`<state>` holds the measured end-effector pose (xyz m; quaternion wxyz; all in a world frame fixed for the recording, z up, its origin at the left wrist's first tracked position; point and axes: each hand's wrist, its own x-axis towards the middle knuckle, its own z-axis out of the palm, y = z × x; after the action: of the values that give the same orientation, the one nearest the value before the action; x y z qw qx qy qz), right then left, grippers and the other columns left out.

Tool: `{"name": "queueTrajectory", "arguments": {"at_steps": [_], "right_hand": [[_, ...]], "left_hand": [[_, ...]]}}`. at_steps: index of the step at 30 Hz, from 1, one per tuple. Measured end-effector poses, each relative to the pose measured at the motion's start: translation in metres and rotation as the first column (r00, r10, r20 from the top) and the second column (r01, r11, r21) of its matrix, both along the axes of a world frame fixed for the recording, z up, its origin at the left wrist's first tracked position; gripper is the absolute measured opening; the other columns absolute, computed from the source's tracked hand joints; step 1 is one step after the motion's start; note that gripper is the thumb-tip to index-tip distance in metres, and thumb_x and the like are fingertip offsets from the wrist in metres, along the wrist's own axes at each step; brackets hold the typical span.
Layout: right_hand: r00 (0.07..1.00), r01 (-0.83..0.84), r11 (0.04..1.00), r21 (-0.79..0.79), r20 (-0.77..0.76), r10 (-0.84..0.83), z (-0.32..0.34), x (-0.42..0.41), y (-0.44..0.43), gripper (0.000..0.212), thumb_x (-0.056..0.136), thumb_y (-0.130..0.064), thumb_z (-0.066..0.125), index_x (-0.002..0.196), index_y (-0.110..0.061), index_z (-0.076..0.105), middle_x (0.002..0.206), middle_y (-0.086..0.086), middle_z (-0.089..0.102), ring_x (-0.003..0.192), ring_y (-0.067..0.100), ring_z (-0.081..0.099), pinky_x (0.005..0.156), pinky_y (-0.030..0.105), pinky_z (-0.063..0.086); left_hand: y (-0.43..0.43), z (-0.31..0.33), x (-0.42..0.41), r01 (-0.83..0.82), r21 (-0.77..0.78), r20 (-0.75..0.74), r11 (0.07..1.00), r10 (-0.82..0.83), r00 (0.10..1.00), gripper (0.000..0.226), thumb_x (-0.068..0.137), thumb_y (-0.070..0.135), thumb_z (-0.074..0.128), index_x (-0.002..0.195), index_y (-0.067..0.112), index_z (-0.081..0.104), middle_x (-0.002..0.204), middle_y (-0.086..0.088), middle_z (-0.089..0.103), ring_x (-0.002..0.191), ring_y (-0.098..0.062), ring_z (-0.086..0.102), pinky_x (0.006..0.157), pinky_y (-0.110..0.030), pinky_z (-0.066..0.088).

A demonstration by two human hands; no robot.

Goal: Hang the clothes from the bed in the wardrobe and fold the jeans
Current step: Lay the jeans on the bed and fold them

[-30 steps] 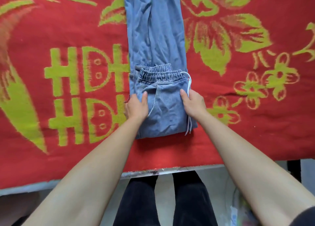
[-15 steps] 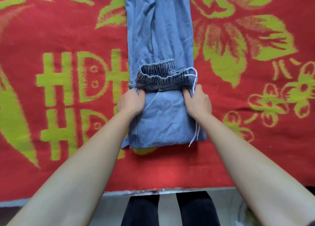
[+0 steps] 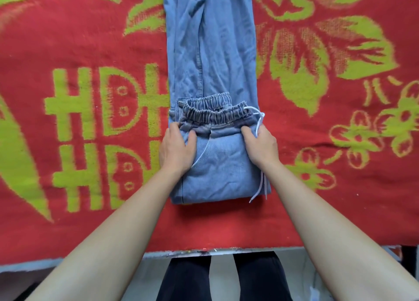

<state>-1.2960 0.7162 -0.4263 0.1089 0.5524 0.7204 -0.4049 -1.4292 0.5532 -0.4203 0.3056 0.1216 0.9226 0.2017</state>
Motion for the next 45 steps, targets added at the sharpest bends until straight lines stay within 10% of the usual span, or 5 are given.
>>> {"name": "queueTrajectory", "arguments": {"at_steps": [9,19,28,32,45], "right_hand": [[0.970,0.154,0.953,-0.262,-0.144,-0.196,0.010,0.005,0.003,0.037,0.089,-0.063,0.060,0.065,-0.038,0.074,0.060,-0.022,0.067,0.059,-0.011,0.059,0.055,0.009,0.041],[0.995,0.068,0.954,-0.292,0.085,-0.045,0.007,0.007,-0.005,0.069,0.078,-0.080,0.056,0.077,-0.013,0.070,0.094,0.010,0.072,0.096,0.031,0.067,0.078,0.033,0.045],[0.872,-0.130,0.705,0.697,-0.258,0.416,0.021,0.043,-0.045,0.046,0.100,-0.021,0.050,0.143,-0.006,0.043,0.152,0.021,0.032,0.140,0.033,0.038,0.115,0.042,0.033],[0.638,-0.608,0.461,0.647,0.052,0.768,-0.008,0.063,-0.046,0.059,0.102,-0.034,0.050,0.153,-0.011,0.033,0.162,0.020,0.021,0.150,0.033,0.025,0.116,0.053,0.031],[0.583,-0.755,0.442,0.485,0.188,0.790,-0.011,0.055,-0.032,0.077,0.098,-0.057,0.039,0.158,-0.012,0.021,0.165,0.022,0.007,0.153,0.036,0.006,0.121,0.058,0.012]], "left_hand": [[0.001,0.014,-0.007,-0.112,0.291,0.122,0.950,0.079,0.989,0.060,0.097,0.052,0.051,0.055,0.019,0.026,0.046,0.009,0.025,0.046,-0.008,0.025,0.048,-0.031,0.022],[-0.011,-0.003,0.002,-0.178,0.024,0.236,0.984,0.168,0.957,0.061,0.096,0.059,0.047,0.054,0.018,0.029,0.050,-0.003,0.034,0.055,-0.027,0.035,0.053,-0.039,0.019],[-0.011,0.031,0.038,0.204,0.304,-0.575,0.931,0.009,0.818,0.030,0.099,0.026,0.050,0.124,0.012,0.056,0.130,-0.016,0.049,0.122,-0.031,0.047,0.106,-0.038,0.031],[-0.027,-0.003,0.038,0.660,-0.053,-0.408,0.750,-0.619,0.671,0.058,0.101,0.047,0.035,0.154,0.026,0.027,0.162,-0.018,0.018,0.151,-0.031,0.015,0.116,-0.057,0.019],[-0.038,-0.004,0.031,0.698,-0.118,-0.424,0.706,-0.671,0.608,0.071,0.097,0.059,0.038,0.154,0.017,0.030,0.161,-0.023,0.014,0.150,-0.036,0.012,0.116,-0.061,0.016]]}}
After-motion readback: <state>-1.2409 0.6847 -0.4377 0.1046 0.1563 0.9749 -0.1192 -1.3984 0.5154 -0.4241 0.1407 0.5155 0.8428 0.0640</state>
